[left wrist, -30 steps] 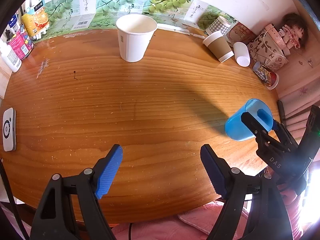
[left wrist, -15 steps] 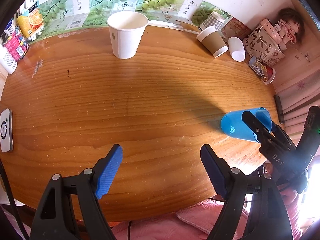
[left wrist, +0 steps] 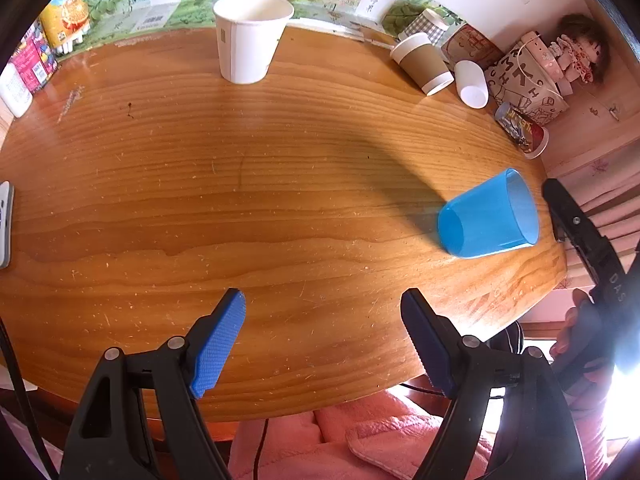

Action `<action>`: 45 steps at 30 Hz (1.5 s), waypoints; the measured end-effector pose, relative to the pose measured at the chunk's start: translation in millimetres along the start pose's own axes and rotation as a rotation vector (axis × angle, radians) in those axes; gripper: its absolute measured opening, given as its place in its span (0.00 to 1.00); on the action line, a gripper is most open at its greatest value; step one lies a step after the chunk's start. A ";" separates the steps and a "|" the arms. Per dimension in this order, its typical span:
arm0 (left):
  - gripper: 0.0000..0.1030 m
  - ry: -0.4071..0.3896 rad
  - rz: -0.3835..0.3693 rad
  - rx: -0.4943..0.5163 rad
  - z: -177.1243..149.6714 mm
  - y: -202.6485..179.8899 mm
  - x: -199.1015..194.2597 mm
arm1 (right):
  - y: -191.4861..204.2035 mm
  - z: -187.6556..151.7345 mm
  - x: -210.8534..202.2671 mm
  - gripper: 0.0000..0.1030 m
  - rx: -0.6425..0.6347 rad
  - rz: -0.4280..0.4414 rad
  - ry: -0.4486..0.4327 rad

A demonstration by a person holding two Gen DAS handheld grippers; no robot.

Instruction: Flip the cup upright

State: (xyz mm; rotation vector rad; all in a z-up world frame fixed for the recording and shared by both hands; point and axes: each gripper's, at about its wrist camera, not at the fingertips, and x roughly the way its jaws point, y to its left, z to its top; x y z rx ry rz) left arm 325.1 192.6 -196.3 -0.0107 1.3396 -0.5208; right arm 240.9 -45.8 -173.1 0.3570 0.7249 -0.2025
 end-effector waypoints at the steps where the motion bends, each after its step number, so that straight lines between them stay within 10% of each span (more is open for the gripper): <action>1: 0.80 -0.018 0.008 0.003 -1.2 -1.9 -3.5 | -0.1 1.6 -4.6 0.80 -0.004 0.003 -0.017; 11: 0.80 -0.199 0.136 -0.016 -23.3 -40.4 -59.4 | 3.1 12.3 -66.4 0.86 -0.125 0.018 -0.128; 17: 0.82 -0.344 0.068 -0.081 -43.4 -67.9 -105.6 | 4.7 0.9 -119.9 0.86 -0.251 0.009 -0.168; 30: 0.97 -0.660 0.220 -0.126 -123.6 -126.3 -176.7 | -31.8 -13.0 -230.9 0.86 -0.219 0.063 -0.279; 45: 0.98 -0.777 0.255 -0.032 -177.4 -179.8 -203.8 | -29.4 -35.4 -286.4 0.86 -0.338 0.125 -0.293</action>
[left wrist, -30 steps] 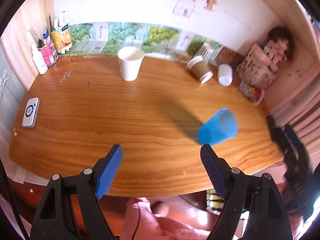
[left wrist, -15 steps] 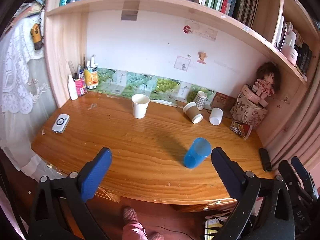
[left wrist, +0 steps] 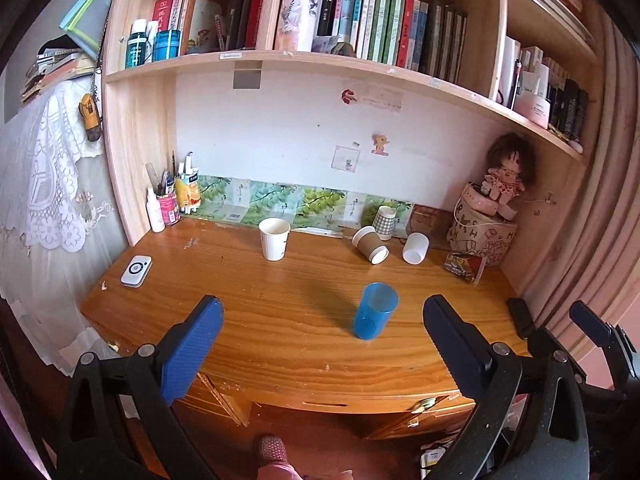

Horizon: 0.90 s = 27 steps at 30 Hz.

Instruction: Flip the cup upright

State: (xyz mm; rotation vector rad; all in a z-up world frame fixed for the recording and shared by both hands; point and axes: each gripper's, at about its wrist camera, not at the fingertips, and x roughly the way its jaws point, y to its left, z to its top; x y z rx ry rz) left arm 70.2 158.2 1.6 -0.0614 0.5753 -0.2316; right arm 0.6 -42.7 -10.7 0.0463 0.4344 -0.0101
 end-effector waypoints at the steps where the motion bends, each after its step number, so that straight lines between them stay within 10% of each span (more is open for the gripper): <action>1: 0.98 -0.007 0.000 0.006 -0.2 -2.7 -2.9 | 3.1 -0.5 -2.4 0.86 -0.011 0.008 0.000; 15: 0.98 -0.125 0.027 0.021 -0.6 -13.3 -22.4 | -1.7 -4.5 -16.5 0.86 0.063 0.070 -0.052; 27: 1.00 -0.232 0.028 0.032 1.8 -19.1 -31.4 | -13.8 2.2 -31.3 0.86 0.114 -0.058 -0.173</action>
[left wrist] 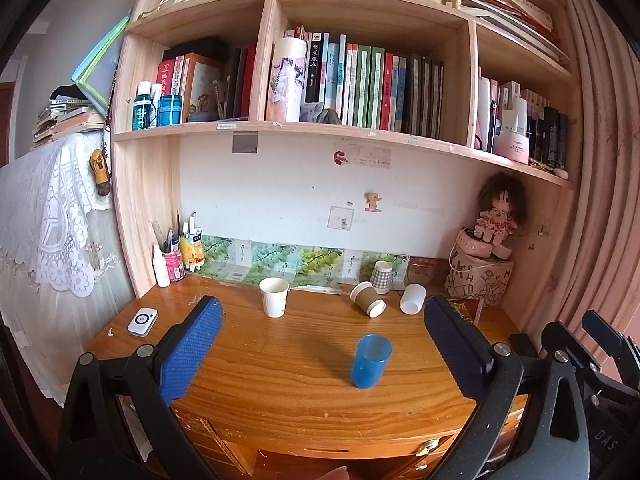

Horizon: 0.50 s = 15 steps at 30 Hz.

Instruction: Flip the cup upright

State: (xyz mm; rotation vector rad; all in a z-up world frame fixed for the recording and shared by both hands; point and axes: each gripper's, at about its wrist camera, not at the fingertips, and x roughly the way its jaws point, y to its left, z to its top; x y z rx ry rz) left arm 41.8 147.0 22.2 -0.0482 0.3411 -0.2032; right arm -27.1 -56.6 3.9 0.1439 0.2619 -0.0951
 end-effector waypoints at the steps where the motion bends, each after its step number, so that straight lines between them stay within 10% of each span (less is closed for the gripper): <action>1: 1.00 -0.008 0.003 0.002 0.6 -0.1 -0.5 | 0.4 0.9 0.0 0.86 -0.008 -0.006 -0.007; 15: 1.00 -0.079 0.045 0.030 7.1 -4.2 -2.9 | 2.3 4.8 4.4 0.86 -0.010 0.003 -0.035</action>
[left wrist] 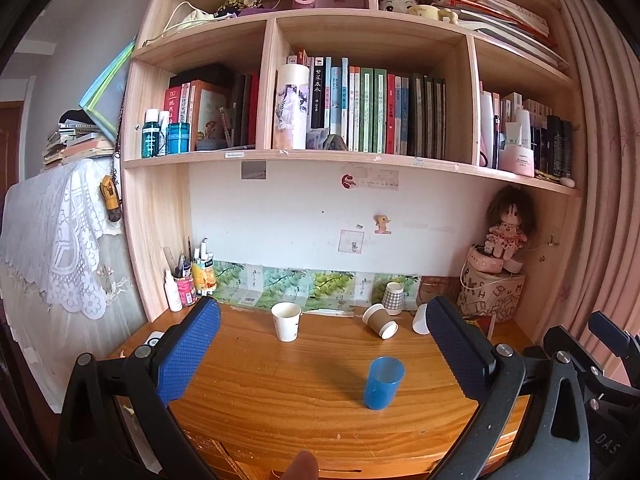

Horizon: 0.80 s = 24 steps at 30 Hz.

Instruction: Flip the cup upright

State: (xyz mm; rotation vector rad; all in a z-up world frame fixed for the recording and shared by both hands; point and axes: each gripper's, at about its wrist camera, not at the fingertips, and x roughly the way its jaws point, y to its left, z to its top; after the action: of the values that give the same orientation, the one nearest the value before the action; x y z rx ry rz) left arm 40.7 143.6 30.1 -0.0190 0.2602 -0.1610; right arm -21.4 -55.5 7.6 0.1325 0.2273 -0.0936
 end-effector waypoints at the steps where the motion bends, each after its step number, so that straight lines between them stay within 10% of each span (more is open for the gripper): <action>1: 1.00 0.002 -0.002 0.002 0.2 -0.6 0.8 | -0.5 0.3 0.6 0.86 0.002 0.003 0.002; 24: 1.00 0.040 -0.017 0.034 -1.5 -17.7 3.6 | -13.7 -3.0 3.7 0.86 0.033 0.012 0.026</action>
State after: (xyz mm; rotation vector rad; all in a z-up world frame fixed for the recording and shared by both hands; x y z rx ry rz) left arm 41.0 125.5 28.4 0.0160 0.2975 -0.1826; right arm -20.0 -68.9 2.2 0.1677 0.2507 -0.0841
